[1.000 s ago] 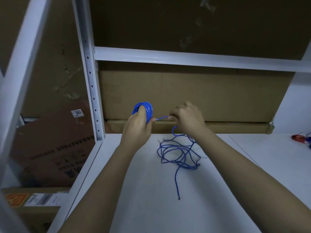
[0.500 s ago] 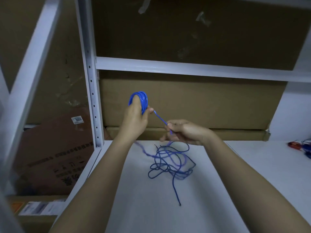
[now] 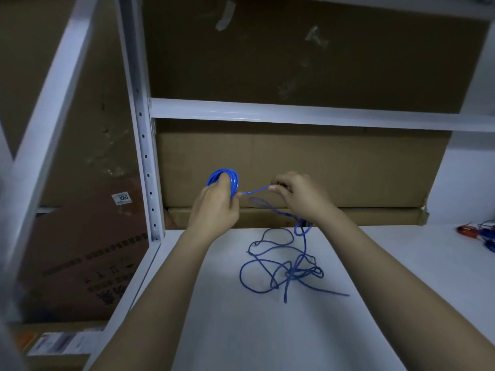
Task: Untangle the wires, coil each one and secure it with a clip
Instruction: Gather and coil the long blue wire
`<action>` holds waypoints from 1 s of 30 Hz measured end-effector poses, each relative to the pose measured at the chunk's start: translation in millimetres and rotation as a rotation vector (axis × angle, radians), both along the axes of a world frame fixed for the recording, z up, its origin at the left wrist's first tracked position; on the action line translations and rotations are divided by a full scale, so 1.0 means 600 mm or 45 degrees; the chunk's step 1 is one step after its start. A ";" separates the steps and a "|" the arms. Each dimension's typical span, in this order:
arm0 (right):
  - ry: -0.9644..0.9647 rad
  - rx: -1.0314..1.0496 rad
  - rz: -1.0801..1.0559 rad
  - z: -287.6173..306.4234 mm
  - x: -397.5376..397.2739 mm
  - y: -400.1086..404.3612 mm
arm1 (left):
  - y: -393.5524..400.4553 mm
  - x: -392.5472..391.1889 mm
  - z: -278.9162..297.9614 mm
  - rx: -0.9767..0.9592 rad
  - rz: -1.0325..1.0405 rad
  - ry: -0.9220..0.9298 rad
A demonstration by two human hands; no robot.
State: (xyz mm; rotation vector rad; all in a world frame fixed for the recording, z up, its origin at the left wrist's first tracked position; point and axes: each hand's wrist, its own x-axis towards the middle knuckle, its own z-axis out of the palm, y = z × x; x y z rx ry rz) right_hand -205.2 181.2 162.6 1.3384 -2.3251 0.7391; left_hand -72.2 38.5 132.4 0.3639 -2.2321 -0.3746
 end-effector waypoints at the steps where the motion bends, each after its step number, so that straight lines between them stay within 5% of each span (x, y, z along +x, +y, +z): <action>1: -0.042 -0.061 0.016 -0.006 0.000 -0.008 | 0.003 0.001 -0.004 0.038 -0.034 -0.006; 5: -0.617 -0.178 0.312 -0.017 0.006 -0.015 | 0.000 0.006 -0.018 0.057 -0.063 0.048; 9: -1.332 0.211 0.641 -0.036 0.001 -0.001 | -0.023 0.010 -0.016 -0.119 0.007 -0.013; 12: -1.499 0.212 0.699 -0.032 0.001 0.000 | -0.025 0.009 -0.014 -0.195 -0.005 -0.034; 16: -1.362 0.117 0.661 -0.007 -0.005 0.012 | -0.024 0.015 -0.032 -0.154 -0.181 -0.066; 23: -0.507 0.456 0.377 0.015 0.011 0.015 | -0.013 0.015 -0.075 0.306 -0.391 -0.290; 30: -0.204 -0.139 0.332 -0.031 0.004 -0.005 | 0.013 0.034 -0.073 0.949 -0.857 -0.248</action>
